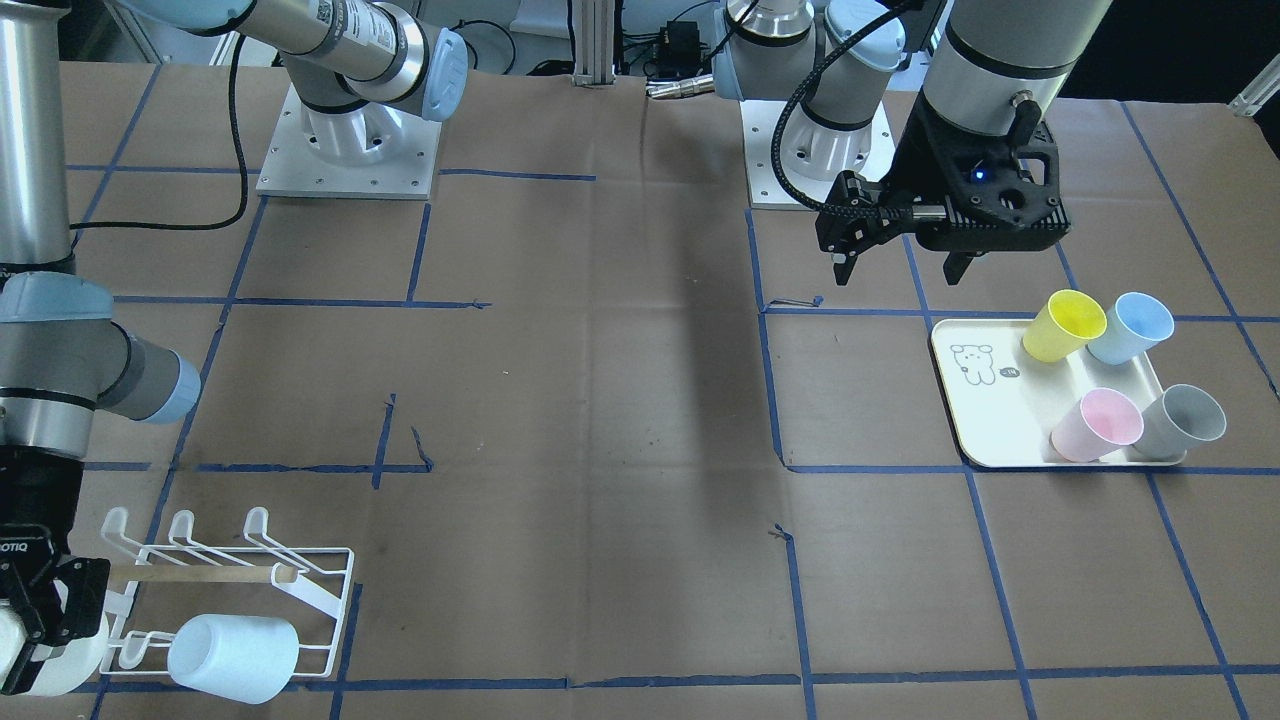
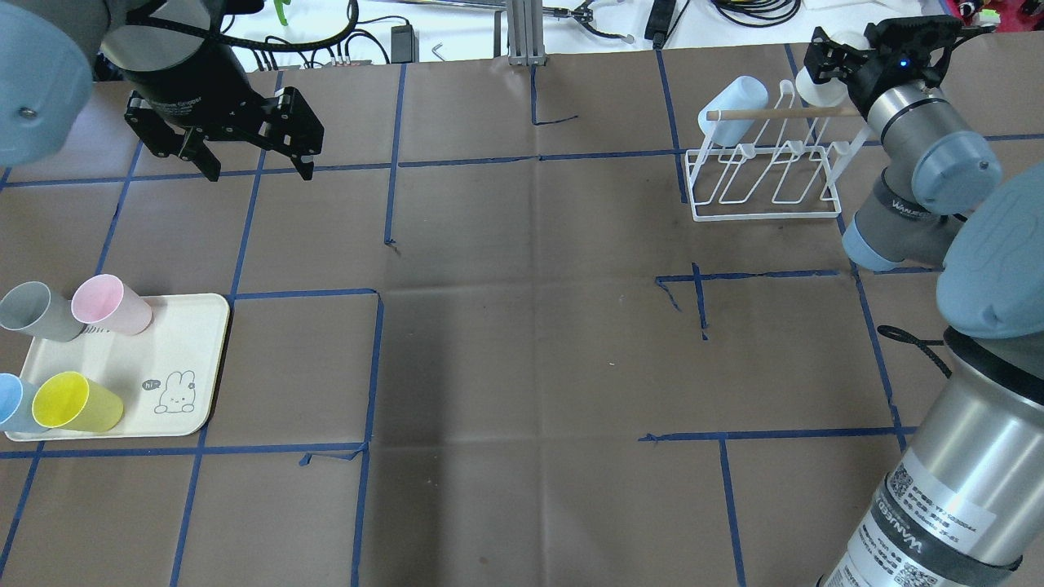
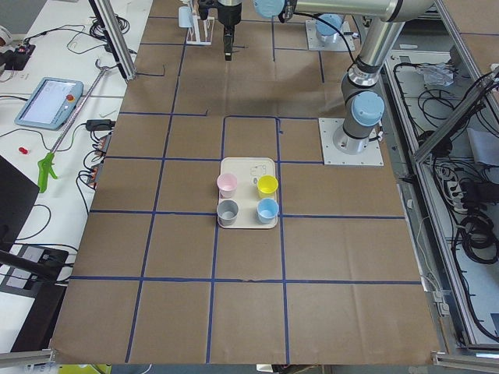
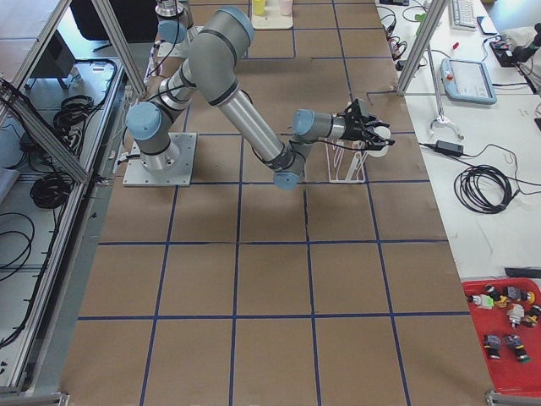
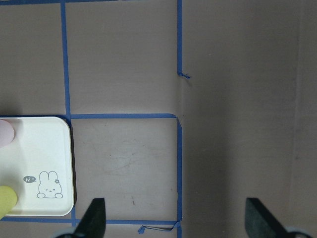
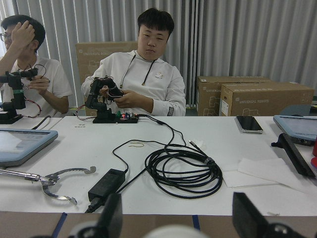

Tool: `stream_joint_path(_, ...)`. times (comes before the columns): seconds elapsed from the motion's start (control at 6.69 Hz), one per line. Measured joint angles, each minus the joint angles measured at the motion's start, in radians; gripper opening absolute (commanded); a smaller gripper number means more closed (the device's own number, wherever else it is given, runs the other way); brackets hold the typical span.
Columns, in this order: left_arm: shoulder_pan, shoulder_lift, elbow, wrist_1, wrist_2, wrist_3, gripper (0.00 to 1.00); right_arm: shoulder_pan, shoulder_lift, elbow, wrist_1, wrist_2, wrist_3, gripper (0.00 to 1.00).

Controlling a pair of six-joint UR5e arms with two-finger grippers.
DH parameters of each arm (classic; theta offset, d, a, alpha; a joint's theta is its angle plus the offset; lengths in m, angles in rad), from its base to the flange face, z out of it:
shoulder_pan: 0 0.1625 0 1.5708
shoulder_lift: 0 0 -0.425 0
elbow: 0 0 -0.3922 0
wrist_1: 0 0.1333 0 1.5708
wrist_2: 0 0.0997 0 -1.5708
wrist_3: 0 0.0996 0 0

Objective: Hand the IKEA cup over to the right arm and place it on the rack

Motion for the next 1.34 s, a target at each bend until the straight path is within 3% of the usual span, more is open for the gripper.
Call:
stream_joint_path(0.75, 0.000, -0.002, 0.001, 0.000, 0.000, 0.000, 0.99, 0.004, -0.037, -0.010, 0.019, -0.008, 0.004, 1.00)
stream_joint_path(1.05, 0.000, -0.004, 0.002, 0.000, 0.000, -0.002, 0.99, 0.019, -0.139, -0.011, 0.204, -0.013, 0.001, 1.00)
stream_joint_path(1.34, 0.000, -0.005, 0.003, 0.000, 0.000, -0.003, 0.99, 0.063, -0.270, -0.012, 0.530, -0.022, -0.009, 1.00)
